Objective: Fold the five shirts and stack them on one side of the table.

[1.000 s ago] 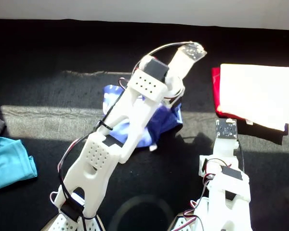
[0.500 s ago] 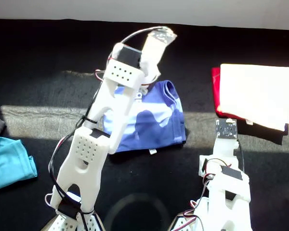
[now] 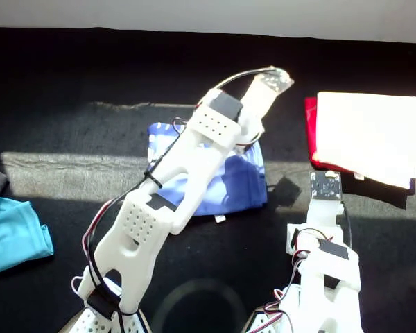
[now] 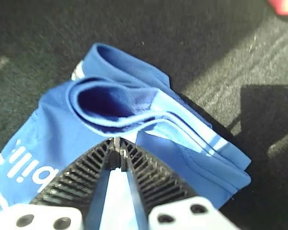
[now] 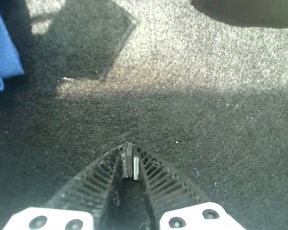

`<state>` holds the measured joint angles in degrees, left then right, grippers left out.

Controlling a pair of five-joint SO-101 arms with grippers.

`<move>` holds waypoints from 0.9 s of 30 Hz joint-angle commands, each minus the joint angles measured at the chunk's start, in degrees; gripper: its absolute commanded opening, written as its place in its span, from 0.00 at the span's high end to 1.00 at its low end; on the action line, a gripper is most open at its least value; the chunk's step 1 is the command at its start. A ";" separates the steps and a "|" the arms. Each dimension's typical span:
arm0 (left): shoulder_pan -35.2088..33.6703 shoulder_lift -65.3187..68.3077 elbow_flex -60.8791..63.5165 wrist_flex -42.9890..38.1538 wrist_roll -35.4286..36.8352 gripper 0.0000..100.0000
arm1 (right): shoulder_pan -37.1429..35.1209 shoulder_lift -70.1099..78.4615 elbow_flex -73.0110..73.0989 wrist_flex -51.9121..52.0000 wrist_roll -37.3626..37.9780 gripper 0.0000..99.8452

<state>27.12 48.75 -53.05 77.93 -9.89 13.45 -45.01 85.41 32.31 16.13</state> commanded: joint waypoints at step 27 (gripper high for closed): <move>-12.18 9.80 -13.85 -8.09 0.18 0.99 | 0.66 -0.04 0.48 -0.92 -0.62 0.99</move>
<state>15.52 59.65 -60.09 64.92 -9.98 13.45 -45.01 85.41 32.31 16.13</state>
